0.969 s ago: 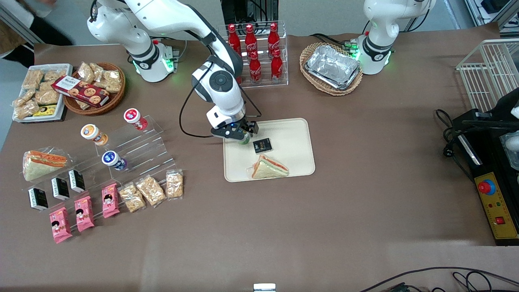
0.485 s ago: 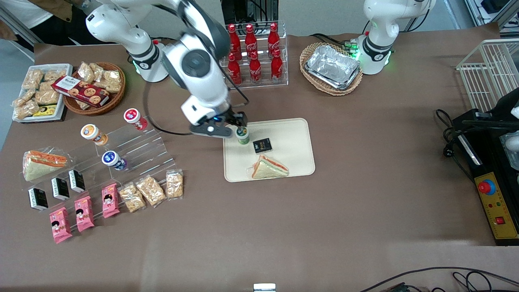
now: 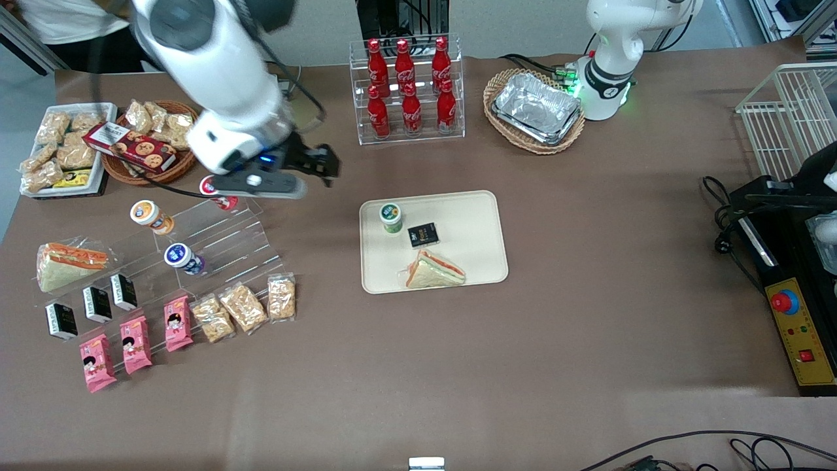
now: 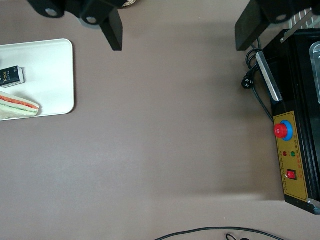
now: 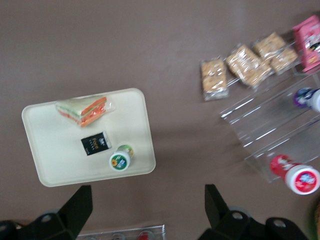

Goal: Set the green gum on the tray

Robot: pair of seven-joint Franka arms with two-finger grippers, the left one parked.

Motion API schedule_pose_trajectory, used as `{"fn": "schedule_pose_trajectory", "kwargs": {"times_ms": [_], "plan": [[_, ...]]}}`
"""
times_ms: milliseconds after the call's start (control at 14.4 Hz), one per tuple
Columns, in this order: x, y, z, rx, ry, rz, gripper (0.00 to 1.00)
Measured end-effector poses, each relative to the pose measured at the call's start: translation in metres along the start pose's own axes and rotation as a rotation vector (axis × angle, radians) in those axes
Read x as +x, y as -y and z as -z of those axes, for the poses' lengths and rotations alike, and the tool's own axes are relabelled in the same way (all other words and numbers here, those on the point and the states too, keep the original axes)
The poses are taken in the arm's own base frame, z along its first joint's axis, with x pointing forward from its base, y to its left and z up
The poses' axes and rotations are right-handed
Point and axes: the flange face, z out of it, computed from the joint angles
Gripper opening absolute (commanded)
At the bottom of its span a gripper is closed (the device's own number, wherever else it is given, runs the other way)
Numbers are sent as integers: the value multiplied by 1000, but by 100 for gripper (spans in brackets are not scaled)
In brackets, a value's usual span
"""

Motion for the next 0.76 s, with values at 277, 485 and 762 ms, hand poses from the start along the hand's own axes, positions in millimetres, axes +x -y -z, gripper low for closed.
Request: {"fn": "schedule_pose_trajectory", "kwargs": {"times_ms": [277,485,762], "plan": [[26,-91,37,-4,-57,96,100],[60,-176,36,-16,-51,164,100],[78,-241,31,-21,-38,144,100]]}}
